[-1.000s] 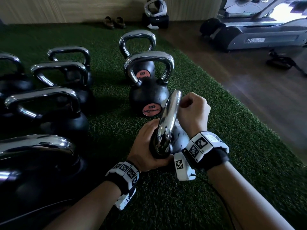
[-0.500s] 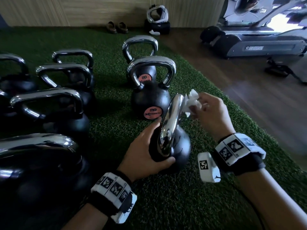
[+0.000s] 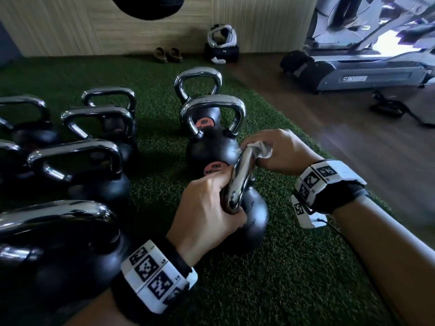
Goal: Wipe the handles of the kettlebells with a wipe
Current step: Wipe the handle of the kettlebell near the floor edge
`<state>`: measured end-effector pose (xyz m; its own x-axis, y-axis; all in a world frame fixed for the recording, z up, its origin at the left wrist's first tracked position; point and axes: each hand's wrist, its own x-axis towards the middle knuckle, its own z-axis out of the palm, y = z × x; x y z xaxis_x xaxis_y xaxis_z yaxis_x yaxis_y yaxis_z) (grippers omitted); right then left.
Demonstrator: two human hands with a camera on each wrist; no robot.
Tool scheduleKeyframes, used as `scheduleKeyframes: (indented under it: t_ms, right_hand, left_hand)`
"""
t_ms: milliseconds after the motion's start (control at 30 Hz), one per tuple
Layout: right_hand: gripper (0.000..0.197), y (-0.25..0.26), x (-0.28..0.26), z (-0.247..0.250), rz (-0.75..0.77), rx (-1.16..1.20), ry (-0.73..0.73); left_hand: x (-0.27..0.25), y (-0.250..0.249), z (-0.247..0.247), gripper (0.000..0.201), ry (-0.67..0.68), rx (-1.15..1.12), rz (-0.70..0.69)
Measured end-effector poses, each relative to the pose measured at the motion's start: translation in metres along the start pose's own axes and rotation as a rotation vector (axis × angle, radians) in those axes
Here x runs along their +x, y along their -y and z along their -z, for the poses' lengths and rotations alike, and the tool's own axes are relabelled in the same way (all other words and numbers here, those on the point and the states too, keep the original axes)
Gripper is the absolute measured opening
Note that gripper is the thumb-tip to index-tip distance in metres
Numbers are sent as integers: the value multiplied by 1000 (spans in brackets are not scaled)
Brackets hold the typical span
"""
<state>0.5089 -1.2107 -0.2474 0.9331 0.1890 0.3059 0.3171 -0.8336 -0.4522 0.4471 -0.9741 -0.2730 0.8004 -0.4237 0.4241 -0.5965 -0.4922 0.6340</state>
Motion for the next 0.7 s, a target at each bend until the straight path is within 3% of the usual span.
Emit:
scheduleKeyframes:
  t_ms: [167,267,367,467,533,600,700]
  right_hand:
    - [31,-1,-31,6,-1,-31,-141]
    - [26,0,-56,1,33,-63,-253]
    - [30,-4,-73,-4,-5,-63,-275]
    - [35,-4,-74,0,-22,-39,-235]
    - [41,-4,-72,10,-38,-5,-149]
    - [46,-5,-65,26,-82,12,-37]
    - [48,-8,-43,50,-106,25,77]
  left_hand:
    - [31,29,25,80,215,-14,-67]
    - [54,44,39,85,352,109,-77]
    - [64,50,41,88,422,152,-86]
    - [70,52,48,94,509,227,-94]
    - [82,50,63,96,680,251,-86]
    - [105,47,83,92,857,227,-28]
    - [148,44,112,77,975,236,99]
